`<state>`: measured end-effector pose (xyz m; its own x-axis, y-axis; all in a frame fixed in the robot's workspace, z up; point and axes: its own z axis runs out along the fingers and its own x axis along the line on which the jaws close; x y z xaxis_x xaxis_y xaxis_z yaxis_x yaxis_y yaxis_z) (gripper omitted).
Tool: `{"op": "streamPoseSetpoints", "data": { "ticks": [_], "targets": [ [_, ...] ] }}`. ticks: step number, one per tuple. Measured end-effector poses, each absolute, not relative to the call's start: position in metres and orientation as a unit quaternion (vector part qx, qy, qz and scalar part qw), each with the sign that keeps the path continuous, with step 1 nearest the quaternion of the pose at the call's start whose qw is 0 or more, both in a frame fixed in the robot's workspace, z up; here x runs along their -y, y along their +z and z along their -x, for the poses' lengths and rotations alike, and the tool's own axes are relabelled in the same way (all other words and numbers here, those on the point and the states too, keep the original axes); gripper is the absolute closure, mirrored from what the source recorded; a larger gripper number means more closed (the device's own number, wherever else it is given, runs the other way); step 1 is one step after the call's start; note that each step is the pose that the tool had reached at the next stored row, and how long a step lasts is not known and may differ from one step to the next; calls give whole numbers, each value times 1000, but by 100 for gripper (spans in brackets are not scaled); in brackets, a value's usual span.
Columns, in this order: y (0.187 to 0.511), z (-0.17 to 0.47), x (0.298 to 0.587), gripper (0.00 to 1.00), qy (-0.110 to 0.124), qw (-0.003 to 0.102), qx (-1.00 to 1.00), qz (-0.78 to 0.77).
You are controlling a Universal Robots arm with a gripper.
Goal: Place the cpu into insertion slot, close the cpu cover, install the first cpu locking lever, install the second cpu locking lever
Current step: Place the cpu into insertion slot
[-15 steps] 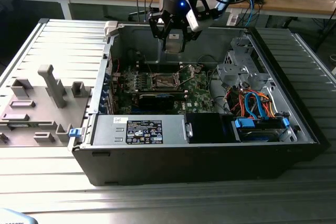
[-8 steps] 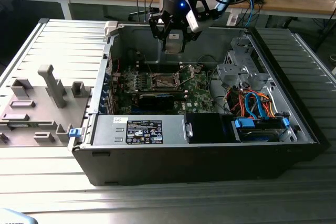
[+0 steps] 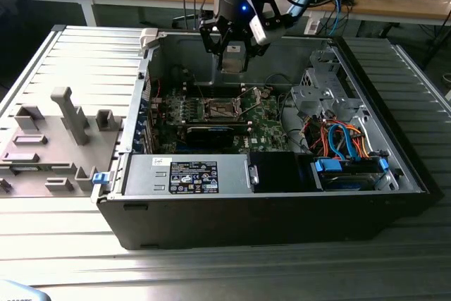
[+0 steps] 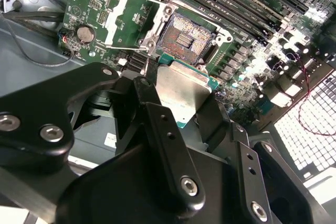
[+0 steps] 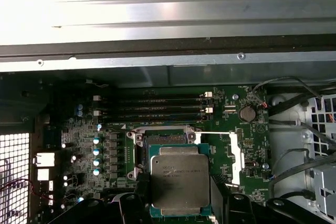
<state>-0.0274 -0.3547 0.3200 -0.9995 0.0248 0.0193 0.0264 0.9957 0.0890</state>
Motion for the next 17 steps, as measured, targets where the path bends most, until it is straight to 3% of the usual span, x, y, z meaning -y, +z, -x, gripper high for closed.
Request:
{"op": "streamPoseSetpoints", "data": {
  "ticks": [17],
  "targets": [
    [315,27,355,45,-45,9,999,13]
  ]
}}
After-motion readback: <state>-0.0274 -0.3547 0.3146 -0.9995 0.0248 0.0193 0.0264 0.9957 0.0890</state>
